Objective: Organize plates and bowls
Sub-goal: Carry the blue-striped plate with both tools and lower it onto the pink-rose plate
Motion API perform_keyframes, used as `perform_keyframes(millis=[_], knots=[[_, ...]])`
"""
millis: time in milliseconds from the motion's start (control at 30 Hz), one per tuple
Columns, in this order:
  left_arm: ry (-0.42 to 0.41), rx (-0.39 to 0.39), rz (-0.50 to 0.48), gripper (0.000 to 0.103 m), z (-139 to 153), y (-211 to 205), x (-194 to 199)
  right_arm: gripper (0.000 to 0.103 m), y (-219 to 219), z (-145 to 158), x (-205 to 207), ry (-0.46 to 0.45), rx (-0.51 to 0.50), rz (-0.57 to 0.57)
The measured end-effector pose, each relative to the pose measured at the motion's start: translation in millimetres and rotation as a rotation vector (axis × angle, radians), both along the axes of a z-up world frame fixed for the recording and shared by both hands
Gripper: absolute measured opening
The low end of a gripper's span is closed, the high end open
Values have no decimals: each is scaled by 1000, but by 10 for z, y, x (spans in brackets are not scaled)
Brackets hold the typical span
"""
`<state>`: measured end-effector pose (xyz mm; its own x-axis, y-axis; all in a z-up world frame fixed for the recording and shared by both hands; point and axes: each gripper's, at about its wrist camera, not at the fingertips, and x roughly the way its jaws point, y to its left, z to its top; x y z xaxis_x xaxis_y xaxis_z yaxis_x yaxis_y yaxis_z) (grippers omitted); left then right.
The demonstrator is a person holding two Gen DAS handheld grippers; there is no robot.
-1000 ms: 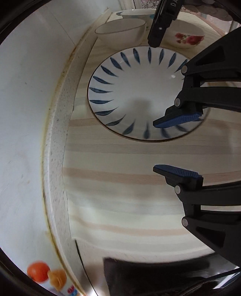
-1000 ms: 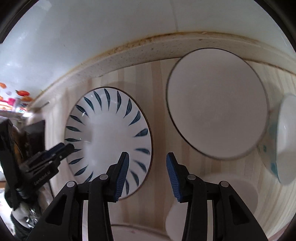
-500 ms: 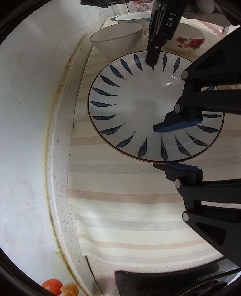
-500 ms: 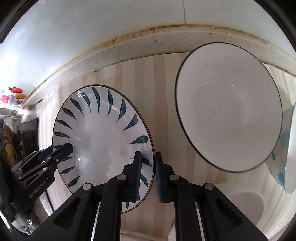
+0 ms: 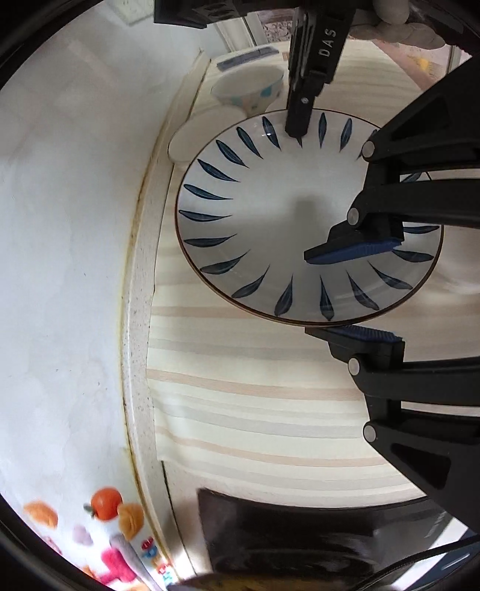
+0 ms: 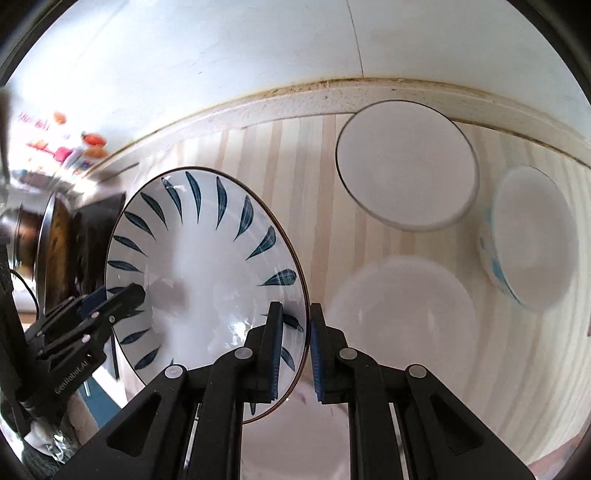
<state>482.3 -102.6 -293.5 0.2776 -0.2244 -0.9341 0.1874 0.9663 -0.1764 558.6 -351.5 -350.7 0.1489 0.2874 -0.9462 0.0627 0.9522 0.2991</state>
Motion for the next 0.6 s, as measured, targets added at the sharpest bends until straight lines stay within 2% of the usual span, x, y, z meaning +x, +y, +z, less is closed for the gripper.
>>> perform_keyframes(millis=[233, 367, 600], knots=[[-23, -1, 13, 29, 128, -179, -501, 15, -115, 142, -674, -7, 8, 47], [-10, 8, 6, 29, 86, -250, -766, 15, -182, 42, -957, 9, 14, 63], [40, 38, -15, 29, -167, -286, -1046, 15, -176, -281, -1347, 65, 16, 87]])
